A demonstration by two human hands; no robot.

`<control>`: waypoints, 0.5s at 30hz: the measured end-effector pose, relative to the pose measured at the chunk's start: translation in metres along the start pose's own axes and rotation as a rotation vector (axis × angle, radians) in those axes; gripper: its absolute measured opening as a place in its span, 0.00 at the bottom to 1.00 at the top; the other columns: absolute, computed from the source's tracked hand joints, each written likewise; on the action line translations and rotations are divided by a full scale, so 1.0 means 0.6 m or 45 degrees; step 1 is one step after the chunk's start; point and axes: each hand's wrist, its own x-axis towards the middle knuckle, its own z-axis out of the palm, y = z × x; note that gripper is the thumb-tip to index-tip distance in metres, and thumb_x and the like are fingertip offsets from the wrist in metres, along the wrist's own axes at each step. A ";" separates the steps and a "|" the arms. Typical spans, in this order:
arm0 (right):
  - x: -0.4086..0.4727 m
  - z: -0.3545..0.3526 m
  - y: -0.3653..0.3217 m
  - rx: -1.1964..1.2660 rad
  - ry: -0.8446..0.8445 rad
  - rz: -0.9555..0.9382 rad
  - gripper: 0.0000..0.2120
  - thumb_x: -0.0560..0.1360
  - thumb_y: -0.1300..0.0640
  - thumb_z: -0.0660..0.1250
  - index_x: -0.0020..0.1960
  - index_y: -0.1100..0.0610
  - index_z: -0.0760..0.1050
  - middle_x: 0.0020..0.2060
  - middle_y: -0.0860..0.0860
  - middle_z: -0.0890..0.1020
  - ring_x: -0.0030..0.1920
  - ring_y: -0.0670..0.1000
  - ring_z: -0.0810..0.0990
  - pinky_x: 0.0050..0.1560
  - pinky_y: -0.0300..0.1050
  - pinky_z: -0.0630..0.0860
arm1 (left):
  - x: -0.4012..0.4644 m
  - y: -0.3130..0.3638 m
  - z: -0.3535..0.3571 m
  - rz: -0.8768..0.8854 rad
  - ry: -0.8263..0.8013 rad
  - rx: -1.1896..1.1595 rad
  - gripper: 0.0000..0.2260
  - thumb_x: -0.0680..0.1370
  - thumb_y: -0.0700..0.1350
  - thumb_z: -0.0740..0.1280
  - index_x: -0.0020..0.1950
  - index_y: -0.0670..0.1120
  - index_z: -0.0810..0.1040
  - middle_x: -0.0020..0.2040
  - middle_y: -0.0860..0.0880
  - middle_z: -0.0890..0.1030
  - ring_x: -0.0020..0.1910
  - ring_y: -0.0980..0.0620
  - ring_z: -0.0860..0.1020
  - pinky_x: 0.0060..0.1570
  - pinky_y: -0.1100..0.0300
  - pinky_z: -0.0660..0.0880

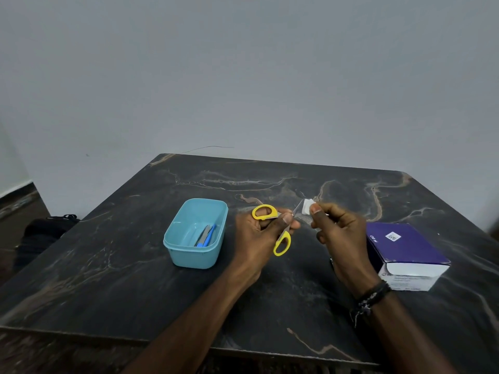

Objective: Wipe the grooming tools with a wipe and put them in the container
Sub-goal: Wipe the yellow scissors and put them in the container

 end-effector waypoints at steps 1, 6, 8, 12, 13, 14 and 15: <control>0.000 0.000 0.000 0.000 0.000 -0.004 0.05 0.76 0.61 0.68 0.45 0.55 0.83 0.33 0.56 0.79 0.35 0.51 0.73 0.31 0.40 0.68 | 0.000 -0.001 0.000 0.000 0.001 -0.003 0.02 0.75 0.37 0.69 0.46 0.41 0.81 0.37 0.45 0.85 0.37 0.51 0.84 0.36 0.61 0.79; 0.001 0.002 0.003 0.035 0.026 -0.011 0.06 0.75 0.62 0.69 0.46 0.54 0.83 0.33 0.48 0.83 0.34 0.43 0.77 0.32 0.35 0.71 | -0.001 0.000 0.001 -0.014 0.004 -0.038 0.02 0.75 0.35 0.70 0.46 0.39 0.81 0.36 0.45 0.85 0.35 0.50 0.84 0.36 0.61 0.79; 0.001 0.003 0.002 0.050 0.023 -0.017 0.05 0.75 0.63 0.69 0.46 0.56 0.83 0.33 0.46 0.84 0.34 0.41 0.78 0.33 0.32 0.72 | -0.002 0.001 0.001 -0.030 -0.005 -0.053 0.02 0.75 0.35 0.70 0.46 0.38 0.81 0.36 0.45 0.85 0.35 0.50 0.83 0.35 0.60 0.80; -0.004 0.006 -0.002 0.057 -0.036 -0.029 0.06 0.75 0.65 0.68 0.47 0.58 0.83 0.37 0.53 0.83 0.34 0.42 0.77 0.31 0.32 0.70 | -0.006 0.004 0.003 -0.050 -0.030 -0.096 0.02 0.74 0.34 0.70 0.46 0.38 0.80 0.35 0.46 0.84 0.34 0.51 0.83 0.36 0.60 0.81; -0.005 0.006 -0.003 0.068 -0.051 -0.022 0.06 0.75 0.65 0.68 0.46 0.58 0.83 0.38 0.55 0.83 0.34 0.44 0.75 0.30 0.34 0.69 | -0.006 0.005 0.004 -0.050 -0.029 -0.104 0.02 0.74 0.33 0.69 0.45 0.38 0.80 0.35 0.46 0.84 0.33 0.51 0.83 0.36 0.61 0.81; -0.005 0.006 -0.004 0.086 -0.060 -0.010 0.07 0.75 0.65 0.68 0.45 0.57 0.83 0.38 0.57 0.82 0.34 0.46 0.74 0.29 0.36 0.68 | -0.007 0.006 0.006 -0.048 -0.024 -0.109 0.02 0.74 0.33 0.69 0.45 0.38 0.80 0.34 0.45 0.84 0.33 0.52 0.83 0.36 0.61 0.81; -0.005 0.007 -0.004 0.107 -0.064 0.003 0.07 0.75 0.65 0.68 0.45 0.57 0.83 0.37 0.59 0.81 0.33 0.47 0.73 0.28 0.37 0.67 | -0.007 0.007 0.006 -0.045 -0.018 -0.111 0.02 0.74 0.33 0.69 0.44 0.38 0.80 0.34 0.45 0.84 0.33 0.52 0.83 0.35 0.62 0.80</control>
